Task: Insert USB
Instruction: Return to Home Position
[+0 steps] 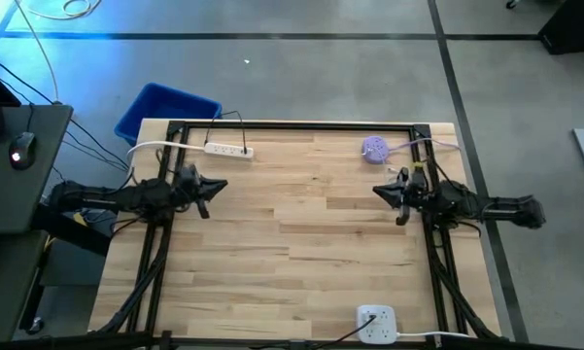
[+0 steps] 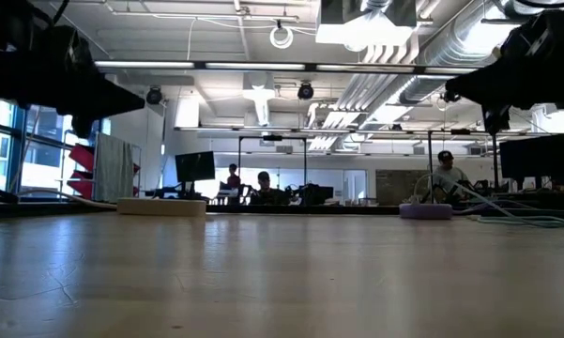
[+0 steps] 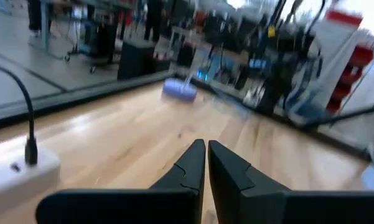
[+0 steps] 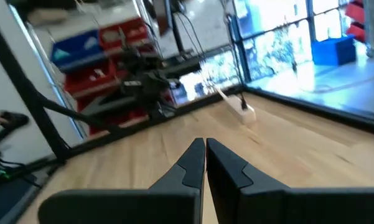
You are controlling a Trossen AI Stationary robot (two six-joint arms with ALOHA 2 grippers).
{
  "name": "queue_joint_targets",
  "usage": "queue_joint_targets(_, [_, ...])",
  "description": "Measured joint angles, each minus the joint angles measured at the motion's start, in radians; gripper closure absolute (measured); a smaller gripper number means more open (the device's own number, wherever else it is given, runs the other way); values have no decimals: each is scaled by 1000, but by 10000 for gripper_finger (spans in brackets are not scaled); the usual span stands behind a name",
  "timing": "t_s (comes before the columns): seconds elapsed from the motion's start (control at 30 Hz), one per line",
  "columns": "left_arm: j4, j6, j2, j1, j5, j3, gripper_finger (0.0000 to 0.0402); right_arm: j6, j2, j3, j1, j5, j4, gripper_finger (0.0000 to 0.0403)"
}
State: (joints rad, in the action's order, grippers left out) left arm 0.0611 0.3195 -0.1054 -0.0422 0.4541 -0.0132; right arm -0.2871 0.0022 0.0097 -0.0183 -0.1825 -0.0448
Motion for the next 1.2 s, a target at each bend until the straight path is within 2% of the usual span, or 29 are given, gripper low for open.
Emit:
queue_joint_targets(0.17, [2, 0, 102, 54, 0, 1, 401, 0, -1, 0, -2, 0, -30, 402])
queue_joint_targets(0.53, [9, 1, 100, 148, 1, 2, 401, 0, 2, 0, -8, -1, -3, 402])
queue_joint_targets(1.03, [9, -4, 90, 149, 2, 2, 401, 0, 9, -1, -8, -1, -2, 402])
queue_joint_targets(1.1, [10, -75, 90, 150, 25, 2, 401, 12, 9, -1, -8, -1, -2, 402])
queue_joint_targets(1.2, [5, -264, 89, 152, 70, 2, 401, 171, 10, -1, -8, -4, -2, 402])
